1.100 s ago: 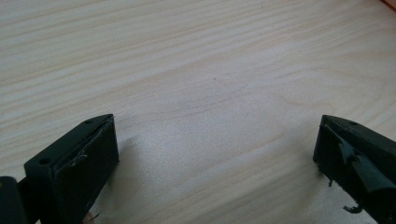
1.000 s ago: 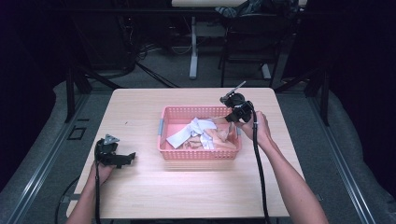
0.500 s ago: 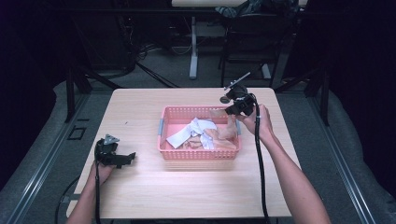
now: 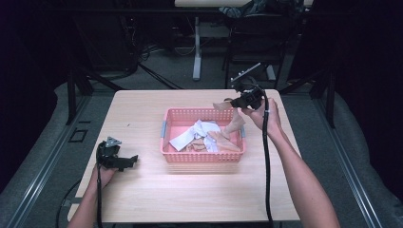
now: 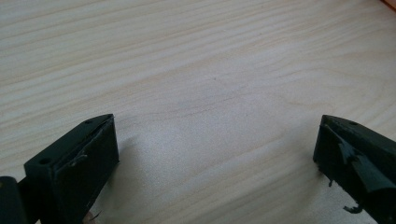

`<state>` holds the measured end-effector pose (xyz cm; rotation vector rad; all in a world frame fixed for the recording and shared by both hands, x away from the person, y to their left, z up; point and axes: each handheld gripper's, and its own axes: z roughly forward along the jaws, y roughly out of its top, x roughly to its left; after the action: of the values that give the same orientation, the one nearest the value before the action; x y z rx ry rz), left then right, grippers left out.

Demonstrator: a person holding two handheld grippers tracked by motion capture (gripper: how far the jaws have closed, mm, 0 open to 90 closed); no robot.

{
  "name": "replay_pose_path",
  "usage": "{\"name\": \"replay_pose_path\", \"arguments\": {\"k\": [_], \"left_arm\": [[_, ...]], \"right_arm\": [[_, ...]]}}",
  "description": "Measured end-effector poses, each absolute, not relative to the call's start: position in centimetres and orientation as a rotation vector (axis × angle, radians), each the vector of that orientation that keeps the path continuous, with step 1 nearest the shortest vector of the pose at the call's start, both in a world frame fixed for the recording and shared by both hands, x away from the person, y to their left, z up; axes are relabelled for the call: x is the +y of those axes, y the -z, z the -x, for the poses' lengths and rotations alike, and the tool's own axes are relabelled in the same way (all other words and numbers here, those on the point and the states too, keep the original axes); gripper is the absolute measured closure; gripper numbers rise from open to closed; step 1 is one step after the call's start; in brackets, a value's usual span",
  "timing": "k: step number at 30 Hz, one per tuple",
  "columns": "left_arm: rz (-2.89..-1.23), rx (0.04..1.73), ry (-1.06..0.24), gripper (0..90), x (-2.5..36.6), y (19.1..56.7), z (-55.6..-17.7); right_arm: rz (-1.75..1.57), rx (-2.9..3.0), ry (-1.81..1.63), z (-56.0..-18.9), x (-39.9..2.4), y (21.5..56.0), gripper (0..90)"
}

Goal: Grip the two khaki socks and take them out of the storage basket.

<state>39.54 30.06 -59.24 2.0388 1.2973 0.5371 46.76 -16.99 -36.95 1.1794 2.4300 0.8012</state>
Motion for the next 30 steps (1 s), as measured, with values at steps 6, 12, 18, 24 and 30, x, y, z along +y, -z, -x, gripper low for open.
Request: {"name": "replay_pose_path", "arguments": {"k": [6,12,18,24,30], "left_arm": [[-2.039,1.297,-0.538,0.0,30.1,59.2,-39.5],[-2.039,1.298,-0.536,0.0,30.1,59.2,-39.5],[-2.039,1.298,-0.537,0.0,30.1,59.2,-39.5],[-2.041,1.298,-0.535,0.0,30.1,59.2,-39.5],[-2.037,1.299,-0.536,0.0,30.0,59.2,-39.5]], "right_arm": [[-1.181,2.396,-0.814,-46.6,-17.8,35.4,87.8],[-1.198,2.356,-0.829,-46.3,-19.6,34.2,87.8],[-1.239,2.309,-0.830,-45.9,-21.8,33.6,87.8],[-1.291,2.267,-0.839,-45.6,-24.4,33.9,87.8],[-1.380,2.200,-0.856,-45.0,-27.5,36.1,87.9]]}}
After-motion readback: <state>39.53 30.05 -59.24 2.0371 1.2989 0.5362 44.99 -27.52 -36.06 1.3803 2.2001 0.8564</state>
